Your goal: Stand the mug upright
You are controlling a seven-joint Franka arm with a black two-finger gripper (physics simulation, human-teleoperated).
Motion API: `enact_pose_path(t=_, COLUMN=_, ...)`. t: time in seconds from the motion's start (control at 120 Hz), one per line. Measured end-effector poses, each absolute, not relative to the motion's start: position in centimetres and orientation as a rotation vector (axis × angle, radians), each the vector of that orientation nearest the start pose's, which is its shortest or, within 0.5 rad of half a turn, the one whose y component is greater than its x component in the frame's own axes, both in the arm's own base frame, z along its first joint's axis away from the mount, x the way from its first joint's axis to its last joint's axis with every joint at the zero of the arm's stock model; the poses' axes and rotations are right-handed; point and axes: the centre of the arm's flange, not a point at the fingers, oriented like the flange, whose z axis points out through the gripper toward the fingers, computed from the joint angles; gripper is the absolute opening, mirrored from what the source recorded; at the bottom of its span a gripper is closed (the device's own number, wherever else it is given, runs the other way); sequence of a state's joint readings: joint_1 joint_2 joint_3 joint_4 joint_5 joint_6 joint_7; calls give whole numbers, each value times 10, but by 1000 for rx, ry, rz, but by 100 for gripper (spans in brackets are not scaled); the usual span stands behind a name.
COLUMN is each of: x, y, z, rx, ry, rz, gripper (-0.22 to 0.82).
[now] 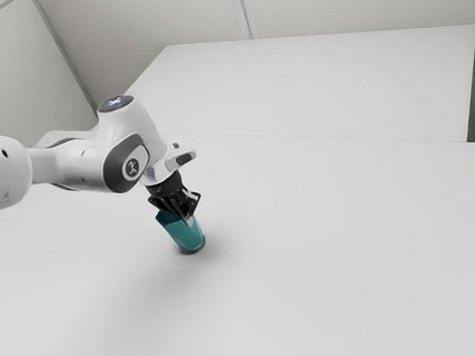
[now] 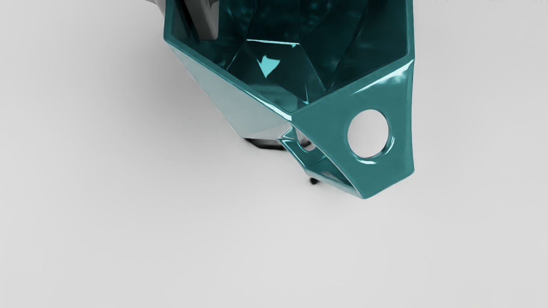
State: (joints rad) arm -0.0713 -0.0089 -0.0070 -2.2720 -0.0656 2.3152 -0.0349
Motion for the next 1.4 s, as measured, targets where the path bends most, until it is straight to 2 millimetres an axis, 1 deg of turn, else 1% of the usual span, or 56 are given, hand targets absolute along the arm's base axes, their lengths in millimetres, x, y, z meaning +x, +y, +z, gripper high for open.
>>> enact_pose_path(t=0.167, x=520, y=-42, z=365, rx=-3193, ry=-22, rz=-77, gripper=-18)
enact_pose_path(t=0.308, x=520, y=-43, z=366, rx=-3195, ry=-35, rz=-80, gripper=-15)
enact_pose_path(t=0.533, x=519, y=-45, z=371, rx=-3204, ry=-48, rz=-93, gripper=3)
enact_pose_path(t=0.633, x=519, y=-48, z=376, rx=-3207, ry=-45, rz=-112, gripper=22)
enact_pose_path(t=0.692, x=518, y=-53, z=383, rx=-3209, ry=-32, rz=-132, gripper=31)
enact_pose_path(t=0.758, x=516, y=-62, z=393, rx=-3211, ry=-3, rz=-159, gripper=39)
enact_pose_path(t=0.833, x=514, y=-74, z=402, rx=-3213, ry=37, rz=-178, gripper=45)
enact_pose_path(t=0.908, x=518, y=-80, z=420, rx=-3215, ry=54, rz=-185, gripper=49)
enact_pose_path(t=1.033, x=527, y=-74, z=445, rx=-3219, ry=38, rz=-146, gripper=53)
enact_pose_path(t=1.108, x=530, y=-71, z=455, rx=-3220, ry=30, rz=-109, gripper=55)
enact_pose_path(t=1.275, x=539, y=-71, z=488, rx=-3221, ry=39, rz=-50, gripper=57)
enact_pose_path(t=1.4, x=544, y=-66, z=508, rx=-3216, ry=31, rz=-1, gripper=58)
